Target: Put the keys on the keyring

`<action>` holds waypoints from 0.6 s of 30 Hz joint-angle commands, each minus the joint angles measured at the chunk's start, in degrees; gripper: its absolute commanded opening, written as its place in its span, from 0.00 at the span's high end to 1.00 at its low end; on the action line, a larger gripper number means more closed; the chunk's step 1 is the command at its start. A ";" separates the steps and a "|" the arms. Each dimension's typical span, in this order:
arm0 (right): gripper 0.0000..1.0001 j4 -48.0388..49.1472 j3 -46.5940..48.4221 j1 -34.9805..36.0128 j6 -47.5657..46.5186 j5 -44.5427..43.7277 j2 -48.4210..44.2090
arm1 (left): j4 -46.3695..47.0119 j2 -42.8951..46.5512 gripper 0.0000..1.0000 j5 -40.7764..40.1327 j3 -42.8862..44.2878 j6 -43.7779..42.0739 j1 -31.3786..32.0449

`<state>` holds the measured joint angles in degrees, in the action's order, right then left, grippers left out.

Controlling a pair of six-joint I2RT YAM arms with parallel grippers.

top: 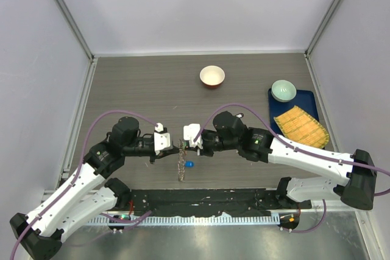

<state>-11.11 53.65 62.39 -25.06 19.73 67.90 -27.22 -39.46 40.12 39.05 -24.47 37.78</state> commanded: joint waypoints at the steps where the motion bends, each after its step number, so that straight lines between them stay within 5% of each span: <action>1: 0.99 2.07 0.05 -0.34 0.54 -0.39 -0.66 | 4.11 0.62 1.00 0.84 0.33 -0.67 0.19; 18: 0.99 1.97 -0.12 -0.34 0.45 1.54 -1.63 | 4.11 0.44 1.00 0.31 0.41 -0.49 0.19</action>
<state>-11.16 53.41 62.13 -25.06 20.27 67.88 -27.22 -39.46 40.03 39.05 -24.47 37.78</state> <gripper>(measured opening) 0.036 0.010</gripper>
